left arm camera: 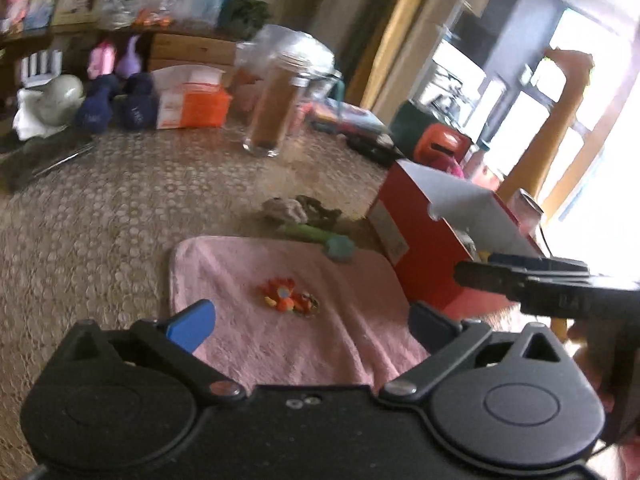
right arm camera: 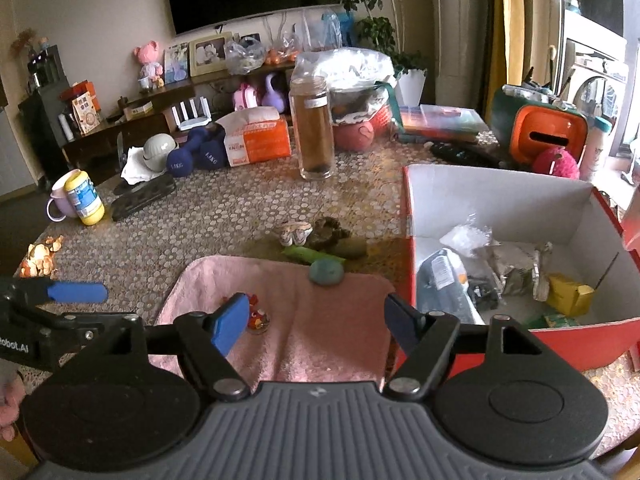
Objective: Organize objects
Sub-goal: 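Grasp the blue oval stone with the right gripper while the left gripper grasps the orange plush keychain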
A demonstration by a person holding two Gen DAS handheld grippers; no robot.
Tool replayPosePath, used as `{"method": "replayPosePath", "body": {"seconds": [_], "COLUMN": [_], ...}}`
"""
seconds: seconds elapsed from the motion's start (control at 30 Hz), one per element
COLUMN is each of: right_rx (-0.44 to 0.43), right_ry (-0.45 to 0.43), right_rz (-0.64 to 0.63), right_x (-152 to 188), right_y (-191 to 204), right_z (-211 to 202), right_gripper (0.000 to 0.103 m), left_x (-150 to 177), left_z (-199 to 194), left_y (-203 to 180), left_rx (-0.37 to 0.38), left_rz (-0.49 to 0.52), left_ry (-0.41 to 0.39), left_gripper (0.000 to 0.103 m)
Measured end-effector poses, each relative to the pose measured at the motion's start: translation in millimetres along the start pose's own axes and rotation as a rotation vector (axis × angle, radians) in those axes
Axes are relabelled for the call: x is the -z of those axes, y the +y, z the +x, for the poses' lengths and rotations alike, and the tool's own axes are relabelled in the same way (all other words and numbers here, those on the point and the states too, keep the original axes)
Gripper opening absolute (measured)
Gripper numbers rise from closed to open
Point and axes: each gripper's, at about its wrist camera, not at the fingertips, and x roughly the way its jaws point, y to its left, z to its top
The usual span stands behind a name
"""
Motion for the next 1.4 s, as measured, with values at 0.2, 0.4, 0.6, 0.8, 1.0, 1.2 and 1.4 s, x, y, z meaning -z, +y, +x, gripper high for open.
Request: {"method": "replayPosePath", "body": {"seconds": [0.2, 0.4, 0.6, 0.8, 1.0, 1.2, 1.4], "right_rx": [0.016, 0.023, 0.021, 0.038, 0.061, 0.068, 0.071], "right_ry": [0.007, 0.035, 0.070, 0.154, 0.193, 0.213, 0.229], "right_rz": [-0.013, -0.038, -0.081, -0.037, -0.020, -0.002, 0.008], "right_x": [-4, -13, -25, -30, -29, -25, -24], "right_y": [9, 17, 31, 30, 20, 11, 7], "right_z": [21, 52, 89, 131, 156, 170, 179], "right_gripper": [0.074, 0.074, 0.074, 0.074, 0.074, 0.073, 0.065], "left_x": [5, 4, 4, 5, 6, 10, 16], "left_z": [11, 37, 64, 86, 104, 116, 126], "left_y": [-8, -11, -12, -12, -10, -12, -17], "left_rx": [-0.074, -0.083, -0.091, -0.104, -0.105, -0.082, -0.096], "left_rz": [0.122, 0.165, 0.218, 0.265, 0.266, 0.273, 0.310], "left_ry": [-0.051, -0.038, -0.021, 0.002, 0.018, 0.028, 0.047], "left_gripper": [0.102, 0.102, 0.102, 0.102, 0.095, 0.084, 0.081]}}
